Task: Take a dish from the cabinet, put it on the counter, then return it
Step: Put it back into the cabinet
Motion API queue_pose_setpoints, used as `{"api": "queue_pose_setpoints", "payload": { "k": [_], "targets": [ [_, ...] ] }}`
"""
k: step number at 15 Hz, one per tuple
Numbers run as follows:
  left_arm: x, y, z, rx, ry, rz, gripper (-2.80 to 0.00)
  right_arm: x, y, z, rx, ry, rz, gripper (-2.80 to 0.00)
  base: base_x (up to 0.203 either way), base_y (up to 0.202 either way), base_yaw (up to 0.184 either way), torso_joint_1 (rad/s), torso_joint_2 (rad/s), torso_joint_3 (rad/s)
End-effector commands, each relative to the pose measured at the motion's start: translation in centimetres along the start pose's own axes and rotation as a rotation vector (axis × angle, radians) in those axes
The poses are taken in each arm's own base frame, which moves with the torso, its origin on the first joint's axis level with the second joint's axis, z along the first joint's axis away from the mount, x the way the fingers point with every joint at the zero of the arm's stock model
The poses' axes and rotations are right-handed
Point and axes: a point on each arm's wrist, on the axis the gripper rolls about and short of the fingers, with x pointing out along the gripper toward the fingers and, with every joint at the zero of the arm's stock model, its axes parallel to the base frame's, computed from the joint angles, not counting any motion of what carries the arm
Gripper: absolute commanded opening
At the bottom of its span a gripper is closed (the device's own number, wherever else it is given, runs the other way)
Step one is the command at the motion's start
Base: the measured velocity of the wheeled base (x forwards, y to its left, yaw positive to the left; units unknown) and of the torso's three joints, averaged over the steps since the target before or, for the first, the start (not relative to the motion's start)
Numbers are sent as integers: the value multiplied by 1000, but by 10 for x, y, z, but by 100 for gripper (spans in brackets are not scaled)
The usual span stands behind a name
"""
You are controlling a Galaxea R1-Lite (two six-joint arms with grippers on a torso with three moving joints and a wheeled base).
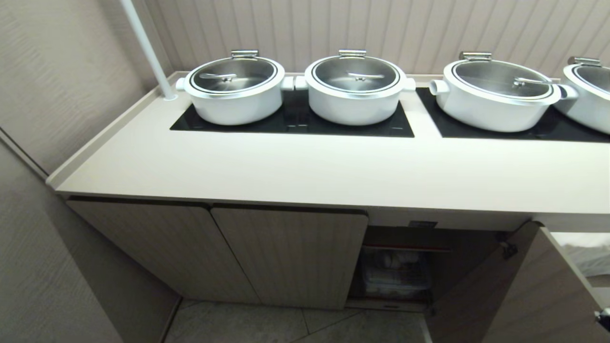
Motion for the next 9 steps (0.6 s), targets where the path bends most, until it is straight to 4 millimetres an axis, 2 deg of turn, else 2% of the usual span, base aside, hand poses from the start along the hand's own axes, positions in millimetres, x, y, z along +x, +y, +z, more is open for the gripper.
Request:
{"api": "queue_pose_setpoints", "payload": {
  "k": [1, 9],
  "targets": [
    [0, 0, 0, -1, 0, 1, -280, 0, 0, 0, 1, 5, 0, -280, 0, 0, 0, -149, 305, 163],
    [0, 0, 0, -1, -1, 1, -280, 2, -1, -2, 4, 21, -3, -280, 0, 0, 0, -142, 302, 163]
  ]
}}
